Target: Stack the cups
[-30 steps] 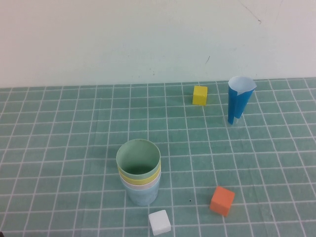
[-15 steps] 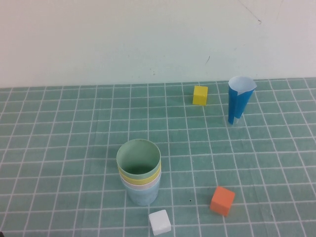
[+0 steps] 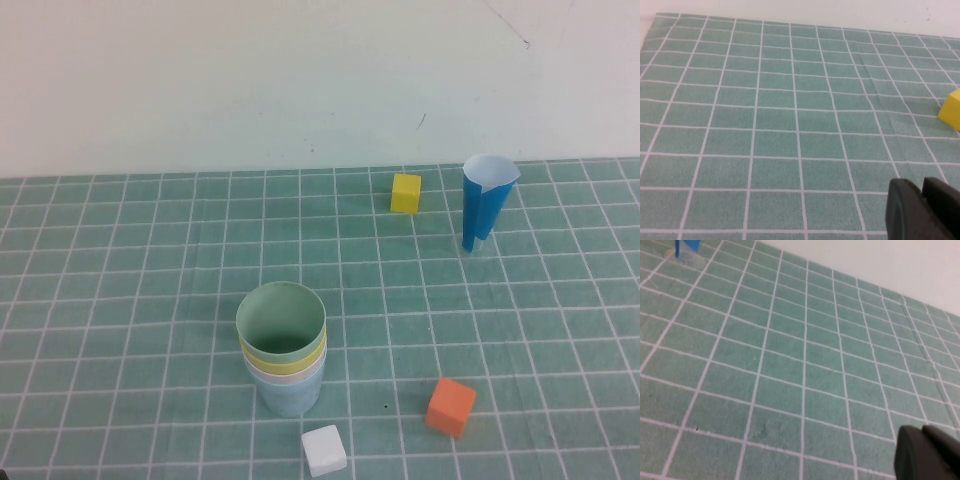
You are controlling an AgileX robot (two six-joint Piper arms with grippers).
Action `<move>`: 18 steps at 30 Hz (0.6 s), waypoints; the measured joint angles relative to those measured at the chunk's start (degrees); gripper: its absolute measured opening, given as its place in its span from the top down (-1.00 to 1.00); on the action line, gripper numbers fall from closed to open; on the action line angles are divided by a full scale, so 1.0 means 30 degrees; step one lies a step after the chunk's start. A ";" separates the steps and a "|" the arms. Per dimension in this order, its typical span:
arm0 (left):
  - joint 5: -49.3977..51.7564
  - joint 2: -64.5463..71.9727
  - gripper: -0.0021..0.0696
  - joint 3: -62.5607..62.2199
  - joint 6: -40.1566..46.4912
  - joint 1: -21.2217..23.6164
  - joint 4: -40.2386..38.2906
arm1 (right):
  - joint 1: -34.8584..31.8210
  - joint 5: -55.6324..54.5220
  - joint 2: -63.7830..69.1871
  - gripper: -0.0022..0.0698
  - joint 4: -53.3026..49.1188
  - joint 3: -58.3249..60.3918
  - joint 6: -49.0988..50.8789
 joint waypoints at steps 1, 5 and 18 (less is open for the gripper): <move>0.0000 0.0000 0.84 0.0000 0.0000 0.0000 0.0000 | 0.0000 0.0000 0.0000 0.94 0.0010 0.0000 0.0000; 0.0000 0.0000 0.84 0.0000 0.0000 0.0000 0.0000 | 0.0000 -0.0034 0.0000 0.94 0.0370 0.0000 0.0000; 0.0000 0.0000 0.84 0.0000 0.0000 0.0000 0.0000 | 0.0000 -0.0060 0.0000 0.94 0.1535 0.0000 0.2380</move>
